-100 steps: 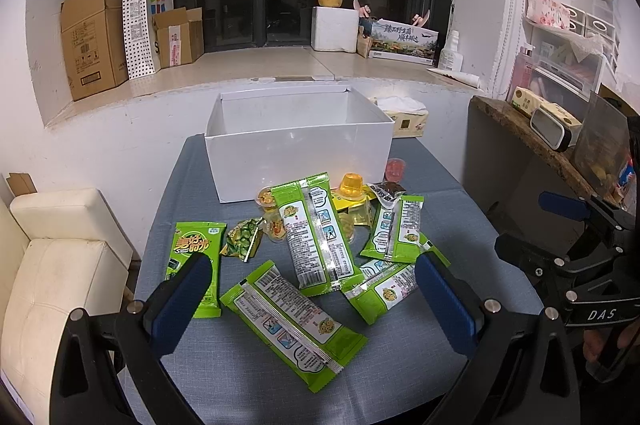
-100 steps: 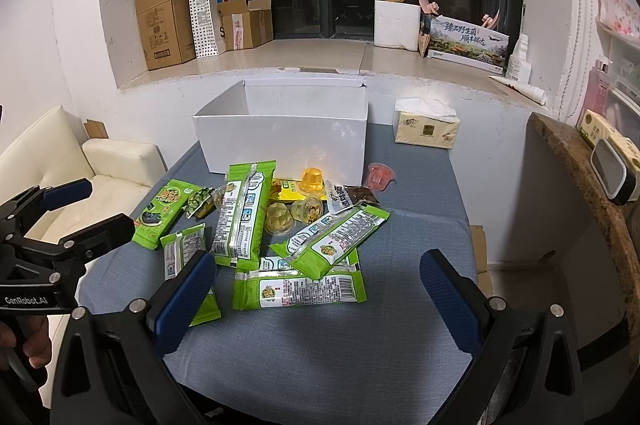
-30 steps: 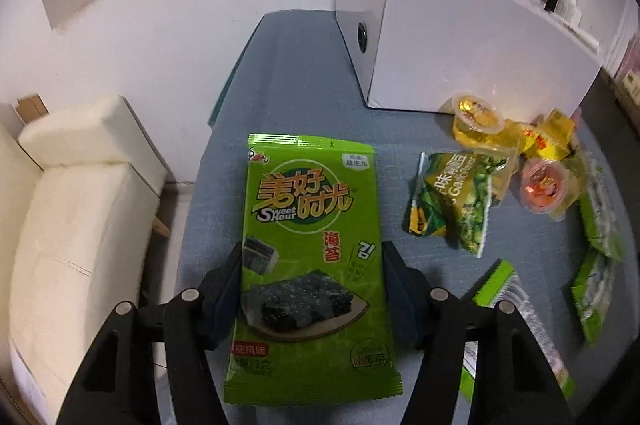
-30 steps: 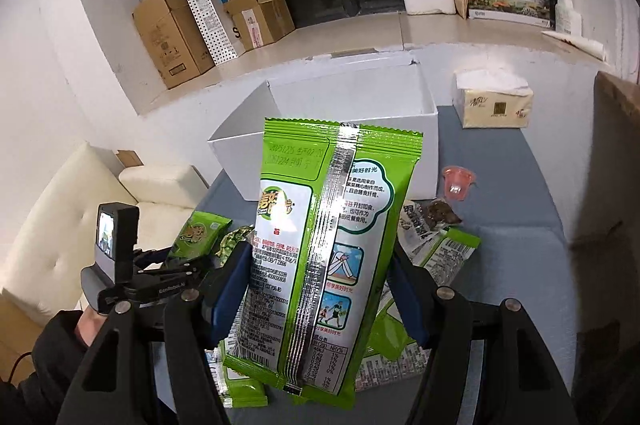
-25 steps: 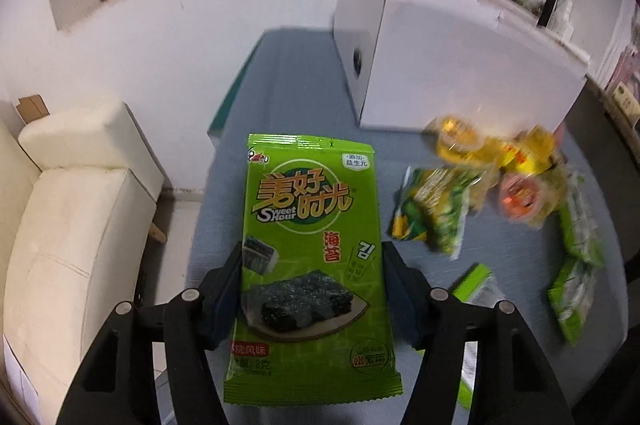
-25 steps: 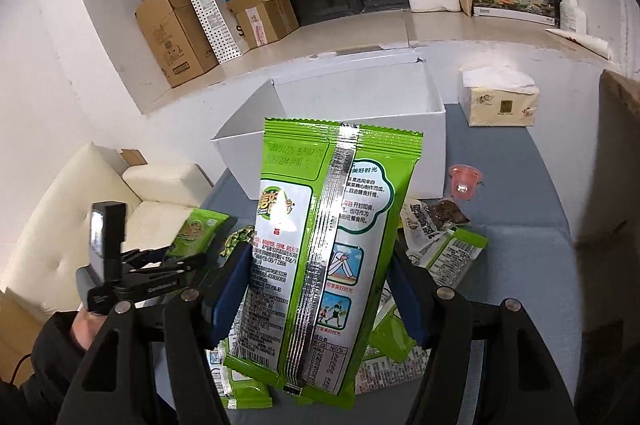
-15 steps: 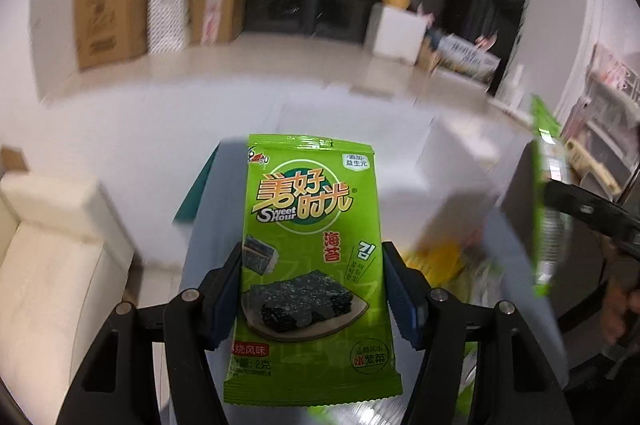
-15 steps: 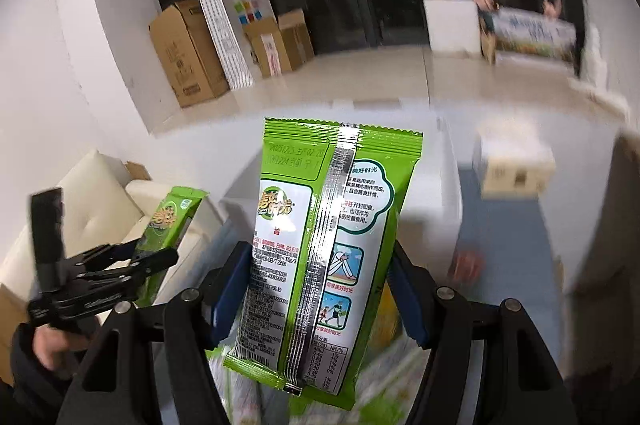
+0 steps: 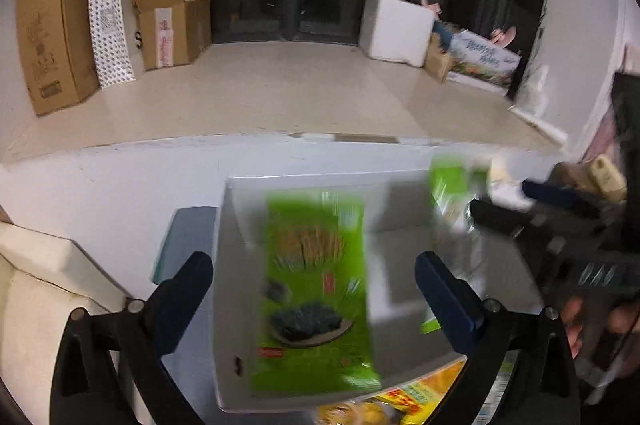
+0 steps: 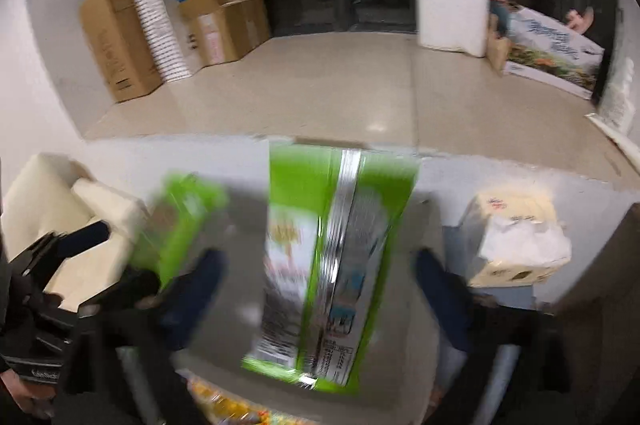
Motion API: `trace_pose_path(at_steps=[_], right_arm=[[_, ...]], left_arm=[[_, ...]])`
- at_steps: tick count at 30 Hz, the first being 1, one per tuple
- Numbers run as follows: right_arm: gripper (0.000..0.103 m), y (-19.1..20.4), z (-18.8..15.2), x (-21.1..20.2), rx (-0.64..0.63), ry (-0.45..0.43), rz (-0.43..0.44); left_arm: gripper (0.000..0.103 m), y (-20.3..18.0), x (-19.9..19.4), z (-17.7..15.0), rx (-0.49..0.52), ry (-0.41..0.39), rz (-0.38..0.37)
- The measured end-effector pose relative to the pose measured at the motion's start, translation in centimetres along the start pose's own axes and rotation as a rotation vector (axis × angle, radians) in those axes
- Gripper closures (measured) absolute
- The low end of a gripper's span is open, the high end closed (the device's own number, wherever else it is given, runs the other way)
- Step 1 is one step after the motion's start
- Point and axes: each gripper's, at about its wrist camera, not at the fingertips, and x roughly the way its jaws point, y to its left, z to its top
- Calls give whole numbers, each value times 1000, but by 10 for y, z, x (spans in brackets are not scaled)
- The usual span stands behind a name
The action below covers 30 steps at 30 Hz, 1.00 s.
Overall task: Organize snacks
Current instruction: 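Carry both packets into the white box and open both grippers, then grasp a green strip packet with the left gripper while the right grasps another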
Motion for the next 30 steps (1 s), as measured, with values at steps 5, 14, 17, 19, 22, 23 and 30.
trace_pose_path(at_steps=[5,14,17,19,22,23,30], right_arm=[[0,-15,-4,-7,56,-6,27],[0,-17,-37,-56,39,-57,4],[0,-19,-67,-87,39,-89,3],[0,-23,-89,-102,50,-92,15],[0,-25,-134,-120,103,-82,0],[0,-28,-153,-124,149,-72,-26],[0,-21,-238,-77,275,149,-122]], left_arm=[[0,-1,-6,-12,29,-18,0],[0,-12,-59,-51,74,-75,10],[0,-18,-85,-84,62,-81,8],[0,-21,-100,-112,51,-72,-11],[0,-23,-117,-160,17,-55,6],[0,-23,-121,-173,-1,-54,13],[0,-26,-133,-243,-59,-8,28]])
